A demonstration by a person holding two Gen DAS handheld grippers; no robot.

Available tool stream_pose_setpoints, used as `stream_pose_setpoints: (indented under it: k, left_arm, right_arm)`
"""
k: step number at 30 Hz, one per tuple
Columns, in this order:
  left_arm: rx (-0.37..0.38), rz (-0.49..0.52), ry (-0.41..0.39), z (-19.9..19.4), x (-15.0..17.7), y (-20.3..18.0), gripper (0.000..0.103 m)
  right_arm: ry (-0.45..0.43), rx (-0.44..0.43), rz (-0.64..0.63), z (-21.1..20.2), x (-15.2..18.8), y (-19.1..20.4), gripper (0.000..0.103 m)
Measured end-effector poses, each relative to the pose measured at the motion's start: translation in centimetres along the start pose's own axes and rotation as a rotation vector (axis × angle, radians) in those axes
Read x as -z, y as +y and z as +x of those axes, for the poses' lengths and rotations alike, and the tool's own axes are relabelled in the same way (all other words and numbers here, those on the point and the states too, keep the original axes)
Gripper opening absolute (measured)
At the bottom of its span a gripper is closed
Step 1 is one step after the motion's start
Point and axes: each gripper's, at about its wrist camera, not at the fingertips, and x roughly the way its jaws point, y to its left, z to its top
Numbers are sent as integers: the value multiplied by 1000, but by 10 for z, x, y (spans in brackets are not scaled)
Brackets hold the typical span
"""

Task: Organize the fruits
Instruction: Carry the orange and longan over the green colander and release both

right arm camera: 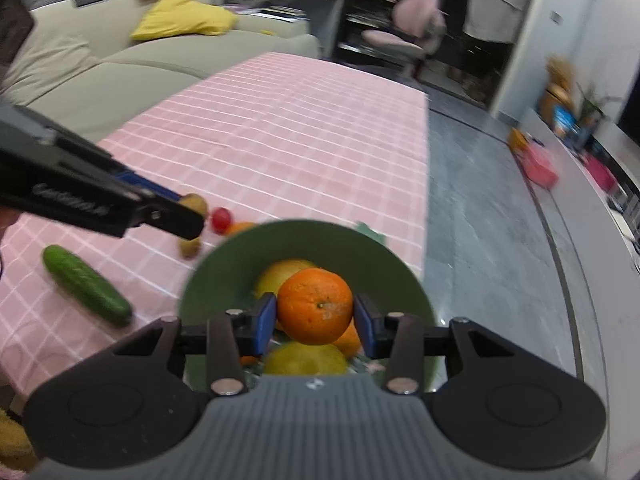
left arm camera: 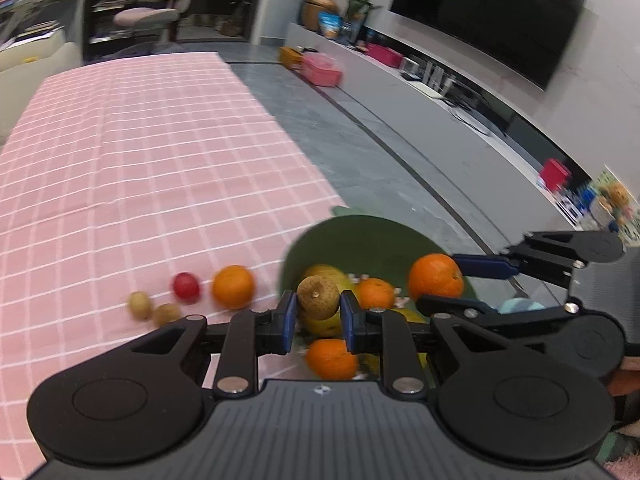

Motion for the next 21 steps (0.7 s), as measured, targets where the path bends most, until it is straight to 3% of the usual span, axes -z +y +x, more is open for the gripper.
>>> stream_pose_setpoints:
  k: [6,10,21]
  left_arm:
    - [34,62,74,33,5,-22,26]
    - [50,47,117,49,9,-25,26]
    - [43,5,183,77,12,-24,26]
  right_arm:
    - [32,50,-15,13,10,-7,39]
    - [67,80,-11,25,13,-15,39]
    - [120,59,83,48,17,-32,40]
